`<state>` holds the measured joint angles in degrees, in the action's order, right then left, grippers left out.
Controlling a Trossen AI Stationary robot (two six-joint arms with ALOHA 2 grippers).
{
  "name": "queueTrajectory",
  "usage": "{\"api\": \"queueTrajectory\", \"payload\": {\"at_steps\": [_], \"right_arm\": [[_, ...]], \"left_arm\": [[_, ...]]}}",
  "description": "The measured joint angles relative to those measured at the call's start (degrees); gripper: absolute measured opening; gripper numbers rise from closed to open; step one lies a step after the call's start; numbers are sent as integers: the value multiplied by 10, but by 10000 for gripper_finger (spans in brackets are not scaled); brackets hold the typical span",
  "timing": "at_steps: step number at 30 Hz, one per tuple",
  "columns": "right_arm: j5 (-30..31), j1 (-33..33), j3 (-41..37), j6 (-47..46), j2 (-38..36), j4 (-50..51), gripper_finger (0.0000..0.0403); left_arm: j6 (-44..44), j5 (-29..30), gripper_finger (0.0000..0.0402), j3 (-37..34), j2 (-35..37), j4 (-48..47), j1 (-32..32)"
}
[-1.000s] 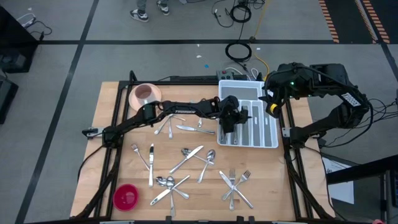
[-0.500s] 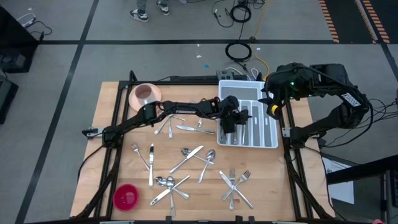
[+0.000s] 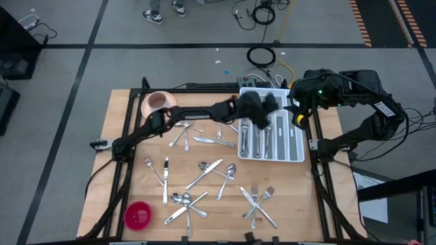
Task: Sort silverware
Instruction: Put the silver fork into the white silverware tray
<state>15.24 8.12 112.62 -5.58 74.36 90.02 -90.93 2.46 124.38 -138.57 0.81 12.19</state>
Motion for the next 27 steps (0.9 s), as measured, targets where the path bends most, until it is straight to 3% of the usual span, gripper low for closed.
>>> {"api": "queueTrajectory", "payload": {"at_steps": [5, 7, 9, 11, 13, 16, 19, 23, 27], "right_arm": [[87, 4, -13, -66, -10, -2, 187], [138, 13, -45, -120, -21, -1, 187], [162, 26, -99, -192, -37, 0, 187], [159, 36, -170, -272, -53, -3, 187], [148, 39, -249, -351, -69, -12, 187], [105, 38, -365, -430, -80, -65, 187], [46, 38, -468, -464, -76, -177, 187], [-33, 38, -578, -490, -62, -348, 187], [-116, 30, -639, -494, -44, -514, 187]], "left_arm": [[80, 181, 47, 2, 98, -35, 10], [184, 230, 47, 2, 153, -95, 26], [340, 233, 47, 2, 219, -177, 52], [523, 192, 47, 3, 284, -257, 84], [691, 114, 47, 3, 343, -337, 123], [857, -14, 47, 3, 411, -435, 176], [905, -101, 47, 3, 459, -508, 193], [921, -155, 47, 0, 509, -543, 178], [922, -201, 47, -18, 556, -592, 163]]}}
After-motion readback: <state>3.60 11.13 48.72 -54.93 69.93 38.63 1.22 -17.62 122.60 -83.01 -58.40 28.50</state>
